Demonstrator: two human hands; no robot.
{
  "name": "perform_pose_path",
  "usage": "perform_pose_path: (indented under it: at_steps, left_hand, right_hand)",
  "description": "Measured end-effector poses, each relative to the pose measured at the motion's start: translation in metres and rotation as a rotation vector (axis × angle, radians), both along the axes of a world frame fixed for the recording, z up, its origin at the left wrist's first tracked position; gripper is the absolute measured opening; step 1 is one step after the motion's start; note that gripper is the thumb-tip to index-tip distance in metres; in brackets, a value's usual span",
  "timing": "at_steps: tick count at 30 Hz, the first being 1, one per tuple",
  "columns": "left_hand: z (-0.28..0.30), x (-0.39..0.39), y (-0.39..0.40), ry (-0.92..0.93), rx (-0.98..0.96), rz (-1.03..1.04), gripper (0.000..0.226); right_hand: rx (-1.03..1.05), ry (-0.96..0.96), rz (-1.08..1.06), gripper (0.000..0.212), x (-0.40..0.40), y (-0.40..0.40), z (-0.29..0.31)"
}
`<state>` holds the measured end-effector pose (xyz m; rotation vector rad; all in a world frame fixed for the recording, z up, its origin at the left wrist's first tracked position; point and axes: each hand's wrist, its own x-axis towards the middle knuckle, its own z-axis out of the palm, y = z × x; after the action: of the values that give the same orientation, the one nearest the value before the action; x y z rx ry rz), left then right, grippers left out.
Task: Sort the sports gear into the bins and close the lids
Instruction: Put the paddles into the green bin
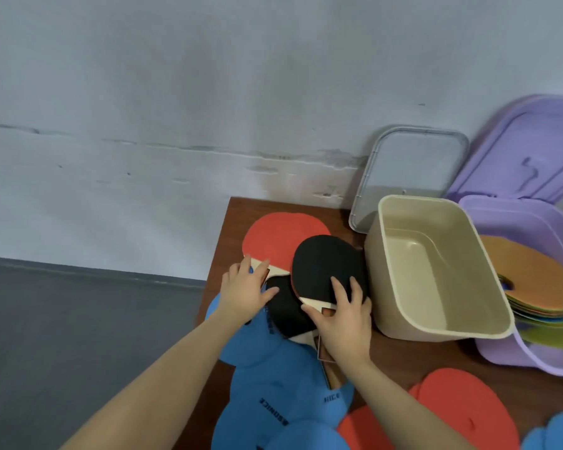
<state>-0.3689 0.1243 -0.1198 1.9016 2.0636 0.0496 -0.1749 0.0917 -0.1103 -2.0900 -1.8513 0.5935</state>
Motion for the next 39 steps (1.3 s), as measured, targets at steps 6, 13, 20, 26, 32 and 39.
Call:
perform_pose_path:
  at_steps: [6,13,20,26,32,39]
  left_hand:
    - [-0.016,-0.013,0.003,-0.288,0.135,0.005,0.050]
    - [-0.021,-0.052,-0.008,-0.382,0.383,-0.013,0.046]
    - [-0.028,-0.064,-0.021,-0.029,0.289,-0.043,0.060]
    - [-0.012,-0.046,0.025,0.017,0.000,-0.054,0.107]
    - [-0.015,-0.053,0.038,-0.050,-0.146,-0.092,0.105]
    - [-0.005,-0.046,0.018,-0.014,0.015,-0.027,0.087]
  right_hand:
    - [0.014,0.018,-0.032,0.076,-0.010,0.007,-0.008]
    - [0.064,0.039,-0.016,0.074,-0.015,0.005,-0.014]
    - [0.059,0.007,0.004,0.074,-0.023,0.012,-0.017]
    - [0.054,0.004,0.008,0.072,-0.022,0.025,-0.015]
    - [0.054,0.024,0.021,0.071,-0.022,0.029,-0.015]
    - [0.065,0.049,0.056,0.071,-0.018,0.028,-0.010]
